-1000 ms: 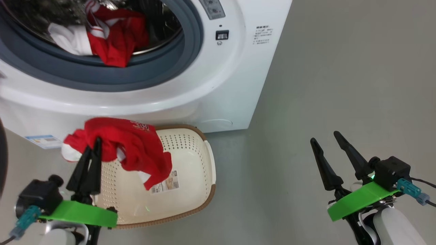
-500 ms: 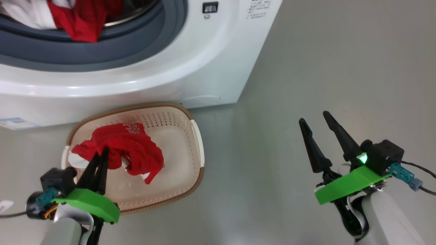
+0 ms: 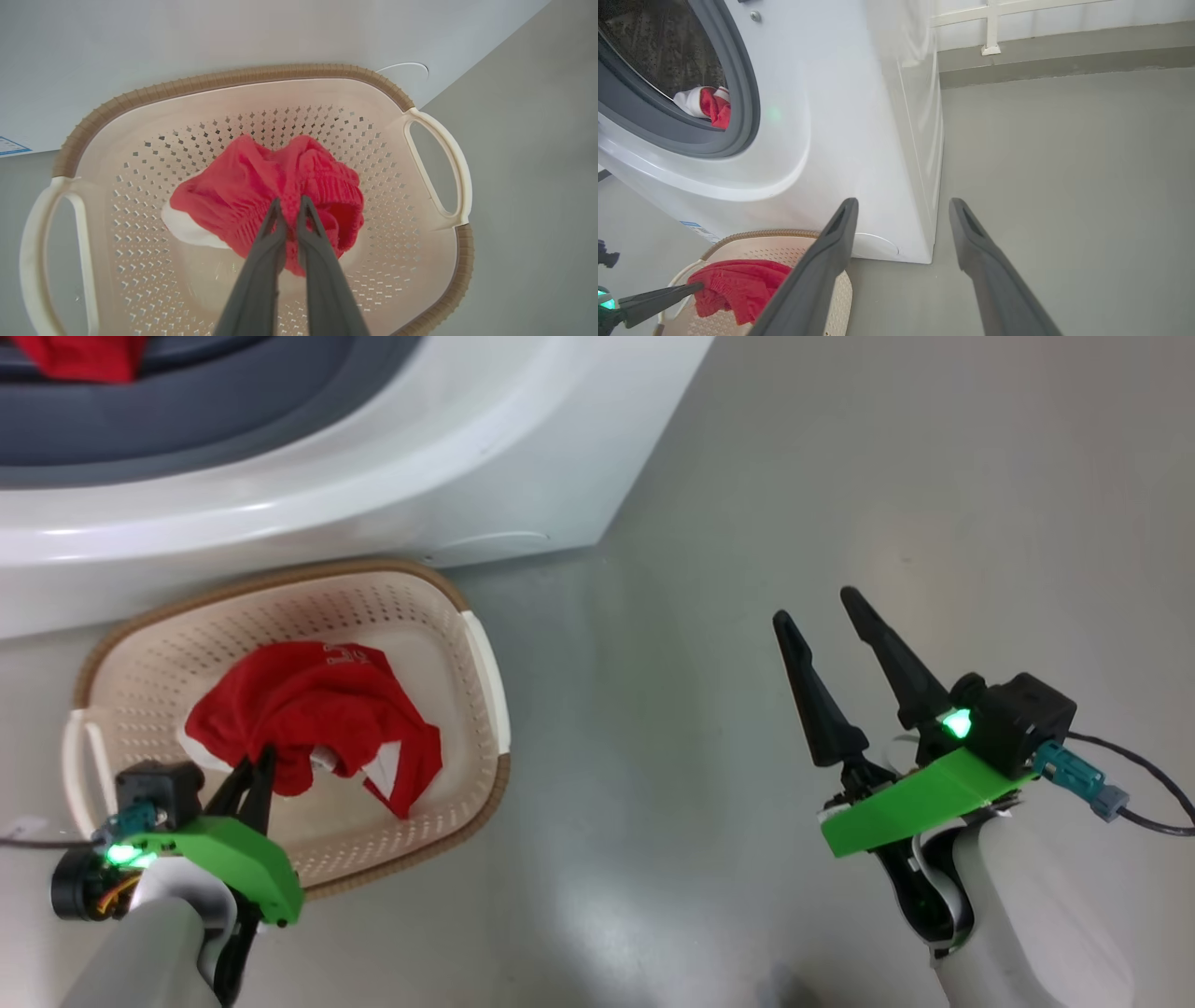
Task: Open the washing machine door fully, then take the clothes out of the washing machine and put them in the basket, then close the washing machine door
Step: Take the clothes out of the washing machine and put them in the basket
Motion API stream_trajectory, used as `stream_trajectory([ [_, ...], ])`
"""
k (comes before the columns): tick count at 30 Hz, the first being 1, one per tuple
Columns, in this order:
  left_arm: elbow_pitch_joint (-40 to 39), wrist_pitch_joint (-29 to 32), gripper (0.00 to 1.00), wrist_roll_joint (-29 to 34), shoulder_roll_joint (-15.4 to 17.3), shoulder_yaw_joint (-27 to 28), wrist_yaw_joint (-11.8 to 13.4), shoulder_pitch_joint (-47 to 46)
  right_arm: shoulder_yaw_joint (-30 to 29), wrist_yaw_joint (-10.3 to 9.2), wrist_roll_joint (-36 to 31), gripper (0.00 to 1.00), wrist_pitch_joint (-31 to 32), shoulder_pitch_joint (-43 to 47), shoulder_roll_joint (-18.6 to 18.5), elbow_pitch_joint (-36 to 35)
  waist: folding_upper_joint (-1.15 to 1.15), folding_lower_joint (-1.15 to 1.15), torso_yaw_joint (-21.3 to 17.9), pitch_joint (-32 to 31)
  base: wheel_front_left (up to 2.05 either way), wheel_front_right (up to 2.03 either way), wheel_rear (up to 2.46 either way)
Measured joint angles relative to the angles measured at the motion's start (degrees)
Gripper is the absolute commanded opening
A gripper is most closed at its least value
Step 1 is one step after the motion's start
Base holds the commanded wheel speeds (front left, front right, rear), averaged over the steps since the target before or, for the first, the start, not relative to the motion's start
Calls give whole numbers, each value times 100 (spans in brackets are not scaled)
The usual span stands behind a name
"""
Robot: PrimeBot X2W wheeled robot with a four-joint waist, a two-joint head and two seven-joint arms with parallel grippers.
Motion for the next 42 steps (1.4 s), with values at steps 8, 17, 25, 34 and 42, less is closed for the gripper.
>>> stream_trajectory([
  [8,833,-1,0,-488,30,-625,0,-615,94,0,-19,100,0,-188,67,-35,0,0,-212,382,0,0,0],
  [17,1276,-1,78,-1116,145,-1223,0,-1085,141,0,-33,100,0,-297,114,-22,0,0,-344,648,0,0,0],
  [25,1155,-1,100,-1486,192,-1507,0,-1111,119,0,-33,100,0,-315,88,15,0,0,-264,511,0,0,0],
  [34,359,-1,100,-1323,341,-879,0,-1022,1,0,-33,100,0,-230,-99,90,0,0,-67,85,0,0,0],
  [42,-115,-1,100,-804,276,-69,0,-521,-27,0,-32,100,0,-96,-282,174,0,0,116,-359,0,0,0],
])
